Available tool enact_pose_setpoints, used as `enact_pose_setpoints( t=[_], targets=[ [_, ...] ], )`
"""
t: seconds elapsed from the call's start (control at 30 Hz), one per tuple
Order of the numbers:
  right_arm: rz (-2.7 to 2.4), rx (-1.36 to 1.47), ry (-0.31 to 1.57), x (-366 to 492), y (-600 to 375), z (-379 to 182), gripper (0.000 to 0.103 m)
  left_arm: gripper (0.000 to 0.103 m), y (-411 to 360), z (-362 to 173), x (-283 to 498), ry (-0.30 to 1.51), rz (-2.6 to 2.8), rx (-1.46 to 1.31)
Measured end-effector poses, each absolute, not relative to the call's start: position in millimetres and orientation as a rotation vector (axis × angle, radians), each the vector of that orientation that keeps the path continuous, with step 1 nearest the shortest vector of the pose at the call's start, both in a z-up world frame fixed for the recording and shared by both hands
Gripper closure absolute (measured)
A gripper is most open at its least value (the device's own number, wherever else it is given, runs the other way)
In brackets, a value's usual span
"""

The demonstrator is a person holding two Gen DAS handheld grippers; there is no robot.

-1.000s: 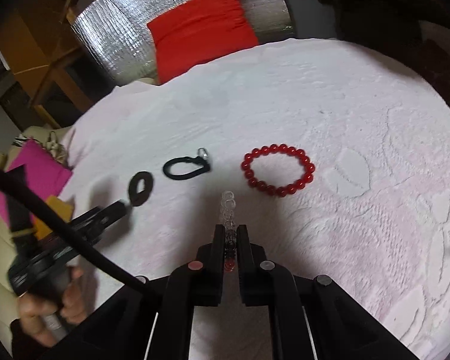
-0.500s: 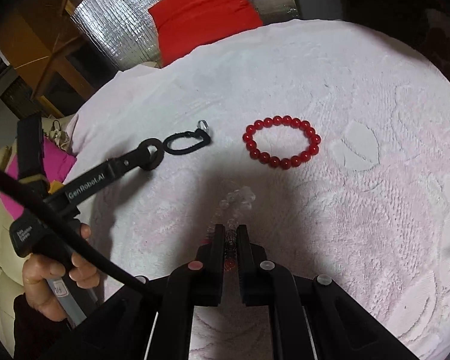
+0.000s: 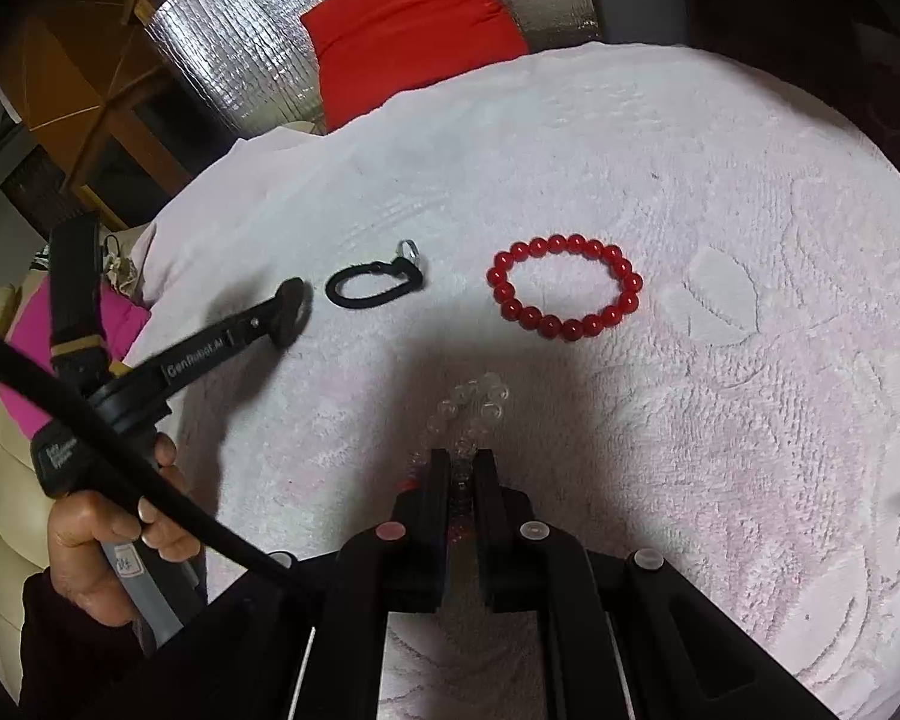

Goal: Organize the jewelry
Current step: 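Close left tool on the black rubber ring while right tool holds the pink-clear bracelet, then carry the black ring and pink-clear bracelet with both tools over the orange box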

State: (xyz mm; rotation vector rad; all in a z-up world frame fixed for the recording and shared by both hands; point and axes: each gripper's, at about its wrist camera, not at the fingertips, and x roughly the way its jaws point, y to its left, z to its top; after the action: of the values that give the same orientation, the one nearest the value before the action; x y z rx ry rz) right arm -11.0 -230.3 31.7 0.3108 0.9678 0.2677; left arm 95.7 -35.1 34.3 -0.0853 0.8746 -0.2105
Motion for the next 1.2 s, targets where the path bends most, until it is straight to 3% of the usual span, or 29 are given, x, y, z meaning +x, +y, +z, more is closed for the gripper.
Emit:
enact_pose_setpoints(
  t=[0.43,0.8,1.2],
  targets=[
    [0.405,0.340,0.821,-32.8,-198.3,70.6,0.095,0.096,0.2,82.2,33.0,0.816,-0.110,-0.020],
    [0.585,0.394,0.767,-56.1,-130.7,94.8,0.095,0.096,101.2,124.2,-46.5,0.727,0.104,-0.070],
    [0.816,0.343,0.724,-106.3,-33.0,119.0,0.095,0.096,204.4,131.4,-125.1,0.683,0.311,-0.164]
  ],
)
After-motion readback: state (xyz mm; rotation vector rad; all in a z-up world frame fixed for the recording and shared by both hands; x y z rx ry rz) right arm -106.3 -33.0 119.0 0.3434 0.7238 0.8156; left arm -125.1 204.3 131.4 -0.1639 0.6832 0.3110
